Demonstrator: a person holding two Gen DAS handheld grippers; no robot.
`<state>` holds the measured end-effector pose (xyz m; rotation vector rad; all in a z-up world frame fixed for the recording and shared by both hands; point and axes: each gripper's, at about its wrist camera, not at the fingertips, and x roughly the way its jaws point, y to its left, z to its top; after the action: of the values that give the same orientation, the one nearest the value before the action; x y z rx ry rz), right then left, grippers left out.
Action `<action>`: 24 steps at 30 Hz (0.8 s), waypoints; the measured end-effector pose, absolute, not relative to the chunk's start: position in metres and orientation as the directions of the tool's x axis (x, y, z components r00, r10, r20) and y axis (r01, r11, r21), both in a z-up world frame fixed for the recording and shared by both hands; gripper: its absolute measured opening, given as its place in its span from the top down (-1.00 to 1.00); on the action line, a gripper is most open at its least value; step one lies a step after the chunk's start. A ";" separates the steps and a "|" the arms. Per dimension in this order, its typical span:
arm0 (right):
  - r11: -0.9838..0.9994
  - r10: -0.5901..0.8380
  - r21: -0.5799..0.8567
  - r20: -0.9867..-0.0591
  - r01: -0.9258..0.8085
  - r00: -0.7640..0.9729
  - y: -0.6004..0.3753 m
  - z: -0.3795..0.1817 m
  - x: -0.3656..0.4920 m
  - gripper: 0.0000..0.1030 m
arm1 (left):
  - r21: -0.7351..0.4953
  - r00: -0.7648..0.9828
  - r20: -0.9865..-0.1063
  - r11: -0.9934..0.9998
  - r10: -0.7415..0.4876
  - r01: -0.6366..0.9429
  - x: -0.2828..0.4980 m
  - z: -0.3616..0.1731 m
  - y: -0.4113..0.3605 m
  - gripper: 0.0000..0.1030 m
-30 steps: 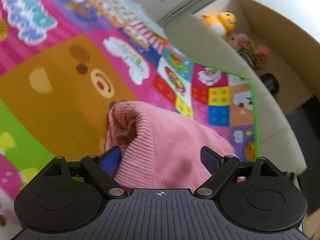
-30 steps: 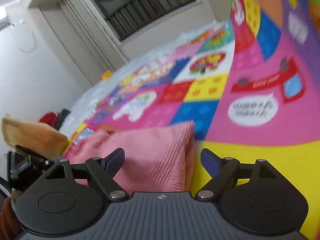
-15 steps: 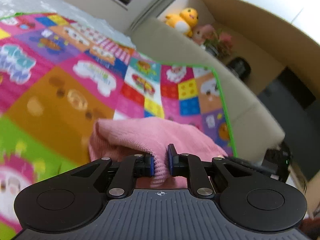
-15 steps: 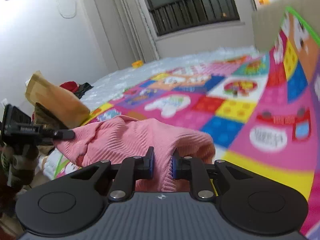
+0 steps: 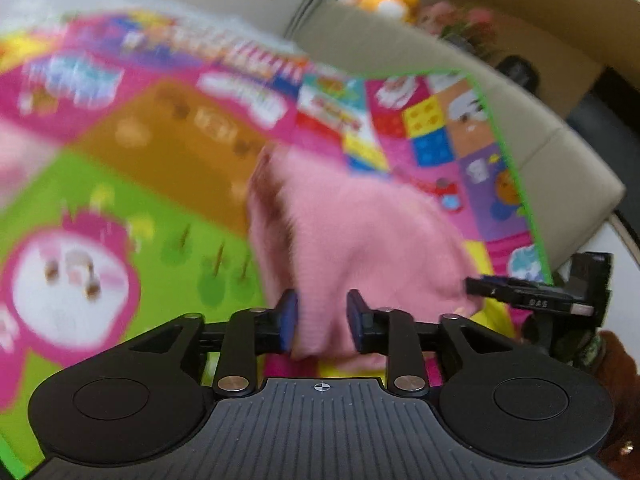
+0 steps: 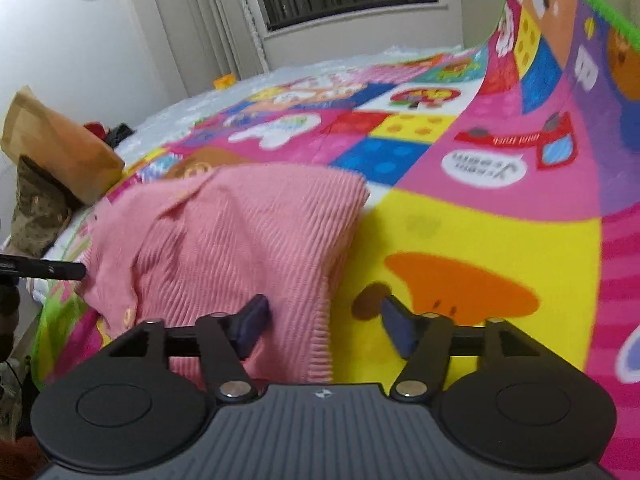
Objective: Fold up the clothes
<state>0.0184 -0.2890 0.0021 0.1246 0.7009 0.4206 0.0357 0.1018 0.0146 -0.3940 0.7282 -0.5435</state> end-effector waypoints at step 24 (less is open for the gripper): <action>0.947 0.253 -0.010 -0.593 -0.322 0.764 -0.184 -0.022 0.062 -1.00 | -0.297 0.588 -0.568 0.810 -0.576 0.505 0.053 -0.008 -0.010 -0.85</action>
<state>0.0624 -0.1840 -0.0223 -0.1138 0.6275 0.3131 0.0534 -0.0101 -0.0084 -0.1080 0.7001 -0.6309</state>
